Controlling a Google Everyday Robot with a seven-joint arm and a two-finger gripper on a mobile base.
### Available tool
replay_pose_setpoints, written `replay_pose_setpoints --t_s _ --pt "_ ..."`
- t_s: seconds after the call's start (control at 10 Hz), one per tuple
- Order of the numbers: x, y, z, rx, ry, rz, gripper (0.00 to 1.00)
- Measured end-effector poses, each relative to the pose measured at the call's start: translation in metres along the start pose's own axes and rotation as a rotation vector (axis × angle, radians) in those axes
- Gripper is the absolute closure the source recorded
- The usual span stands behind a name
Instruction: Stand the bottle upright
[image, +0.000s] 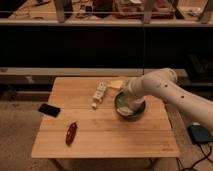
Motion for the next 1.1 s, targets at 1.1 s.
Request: replay_pose_setpoints --t_s 1.1 --pt "0.033 -0.058 0.1 -0.406 -0.112 -0.137 0.2"
